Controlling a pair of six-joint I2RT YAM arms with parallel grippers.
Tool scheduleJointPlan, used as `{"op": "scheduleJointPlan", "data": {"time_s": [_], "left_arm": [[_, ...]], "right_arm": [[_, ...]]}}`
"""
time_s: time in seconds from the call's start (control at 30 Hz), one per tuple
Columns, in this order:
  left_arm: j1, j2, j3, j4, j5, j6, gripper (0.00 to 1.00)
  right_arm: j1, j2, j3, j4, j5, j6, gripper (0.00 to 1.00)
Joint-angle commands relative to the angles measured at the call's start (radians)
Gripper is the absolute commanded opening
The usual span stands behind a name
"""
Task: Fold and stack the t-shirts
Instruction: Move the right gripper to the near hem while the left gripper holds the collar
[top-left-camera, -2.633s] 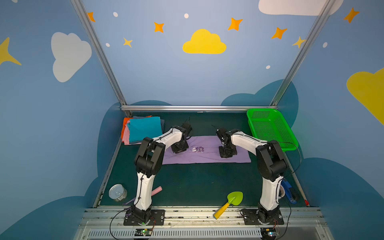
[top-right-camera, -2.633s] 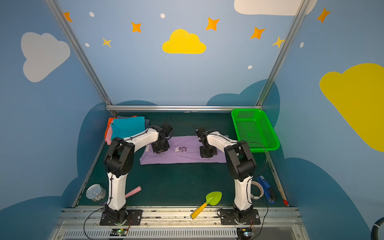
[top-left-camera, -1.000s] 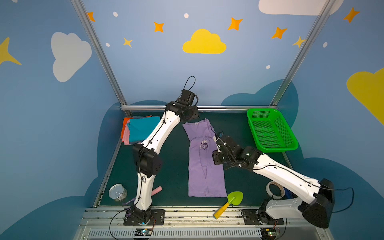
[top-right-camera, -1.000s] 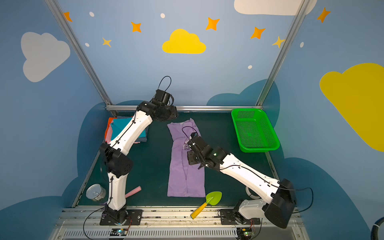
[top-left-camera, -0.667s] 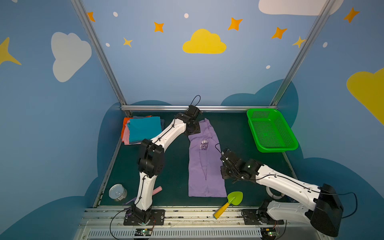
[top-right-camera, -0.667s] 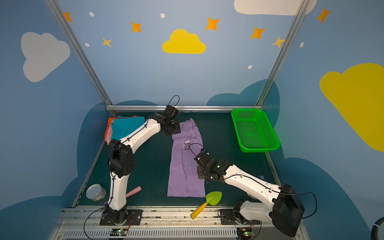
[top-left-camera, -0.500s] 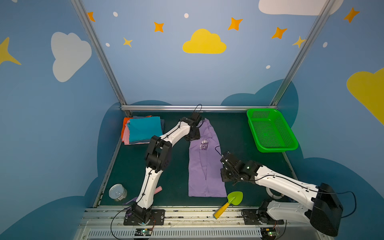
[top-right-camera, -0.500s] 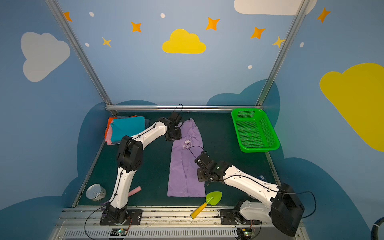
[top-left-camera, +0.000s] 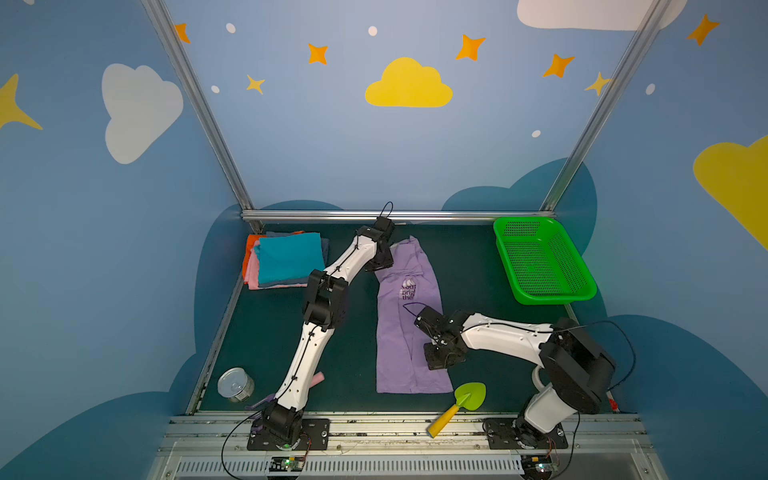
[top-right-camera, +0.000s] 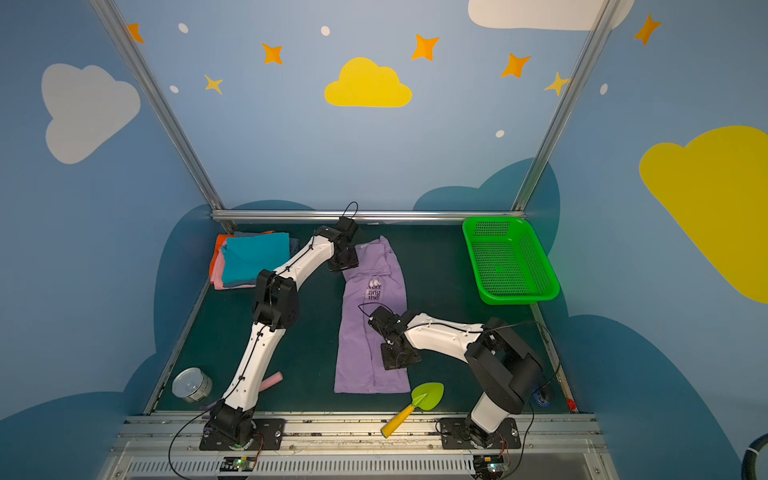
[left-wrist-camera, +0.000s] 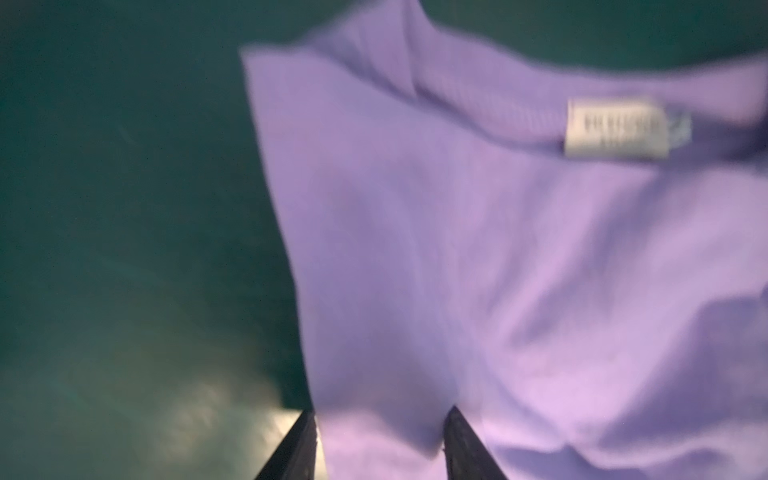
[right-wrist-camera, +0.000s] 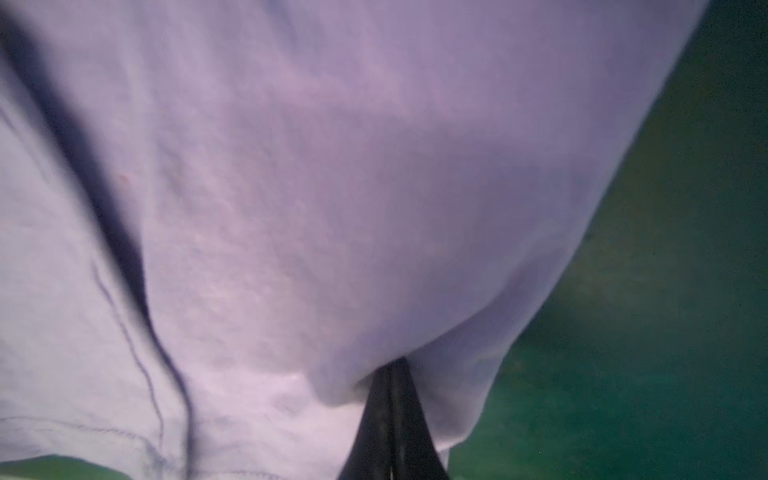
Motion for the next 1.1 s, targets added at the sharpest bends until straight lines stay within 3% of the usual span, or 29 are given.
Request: {"op": "scheduleJointPlan", "data": {"time_s": [0.0, 0.13, 0.47, 0.57, 0.67, 0.77, 0.93, 1.07], "left_arm": [[0.046, 0.085, 0.081, -0.031, 0.030, 0.002, 0.54], [0.063, 0.136, 0.169, -0.016, 0.040, 0.018, 0.58], [0.140, 0.107, 0.174, 0.001, -0.011, 0.003, 0.60], [0.138, 0.055, 0.132, 0.010, 0.016, 0.006, 0.55], [0.111, -0.012, 0.027, 0.092, 0.032, 0.026, 0.58], [0.087, -0.011, 0.014, 0.101, 0.032, 0.030, 0.59], [0.071, 0.054, 0.064, 0.077, 0.041, 0.008, 0.56], [0.067, 0.083, 0.068, 0.097, 0.051, -0.012, 0.47]], "right_arm": [[0.009, 0.092, 0.027, 0.018, -0.055, -0.017, 0.00], [0.009, 0.143, 0.061, 0.005, -0.051, -0.023, 0.00], [0.012, 0.134, 0.129, 0.041, -0.093, -0.115, 0.00], [0.010, 0.097, 0.123, 0.050, -0.088, -0.122, 0.00], [0.005, 0.078, 0.119, 0.056, -0.084, -0.123, 0.02], [0.001, 0.076, 0.115, 0.056, -0.087, -0.122, 0.02], [-0.002, 0.060, 0.088, 0.064, -0.095, -0.113, 0.02], [-0.006, 0.042, 0.065, 0.059, -0.094, -0.110, 0.02]]}}
